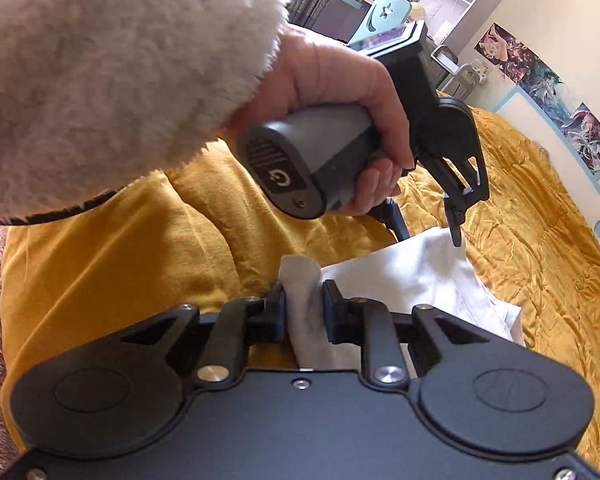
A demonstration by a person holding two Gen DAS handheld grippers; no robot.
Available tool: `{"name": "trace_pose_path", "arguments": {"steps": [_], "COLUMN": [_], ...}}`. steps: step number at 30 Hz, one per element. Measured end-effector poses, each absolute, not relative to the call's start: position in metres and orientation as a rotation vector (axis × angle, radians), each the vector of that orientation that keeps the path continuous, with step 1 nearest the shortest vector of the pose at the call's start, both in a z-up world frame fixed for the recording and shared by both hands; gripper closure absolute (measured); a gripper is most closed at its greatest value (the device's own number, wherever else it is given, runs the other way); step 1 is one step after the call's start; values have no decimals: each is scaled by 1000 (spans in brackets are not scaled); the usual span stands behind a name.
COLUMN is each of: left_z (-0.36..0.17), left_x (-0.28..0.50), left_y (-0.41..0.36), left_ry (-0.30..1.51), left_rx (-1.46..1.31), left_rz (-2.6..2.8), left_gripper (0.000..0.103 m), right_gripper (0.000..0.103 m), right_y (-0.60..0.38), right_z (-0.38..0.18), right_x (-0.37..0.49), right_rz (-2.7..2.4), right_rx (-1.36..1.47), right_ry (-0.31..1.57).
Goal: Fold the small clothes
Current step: 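Grasp the t-shirt hem with the right gripper while the left gripper grasps it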
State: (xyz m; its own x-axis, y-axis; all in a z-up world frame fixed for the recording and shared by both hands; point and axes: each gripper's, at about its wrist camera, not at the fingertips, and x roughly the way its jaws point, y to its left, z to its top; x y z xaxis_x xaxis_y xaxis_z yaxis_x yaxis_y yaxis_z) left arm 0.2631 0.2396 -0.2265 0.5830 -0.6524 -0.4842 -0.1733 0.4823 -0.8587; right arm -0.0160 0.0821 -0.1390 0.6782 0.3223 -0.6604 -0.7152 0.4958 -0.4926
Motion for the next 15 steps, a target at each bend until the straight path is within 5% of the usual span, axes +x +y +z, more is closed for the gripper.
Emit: {"name": "trace_pose_path", "arguments": {"steps": [8, 10, 11, 15], "left_z": [-237, -237, -238, -242], "left_x": [290, 291, 290, 290], "left_y": [235, 235, 235, 237], "left_ry": [925, 914, 918, 918], "left_rx": [-1094, -1094, -1087, -1097], "left_rz": [-402, -395, -391, -387], "left_gripper": [63, 73, 88, 90], "right_gripper": [84, 84, 84, 84], "right_y": [80, 80, 80, 78], "right_z": [-140, -140, -140, -142], "right_x": [-1, 0, 0, 2], "right_rz": [678, 679, 679, 679], "right_rx": [-806, -800, -797, -786], "right_ry": [550, 551, 551, 548]}}
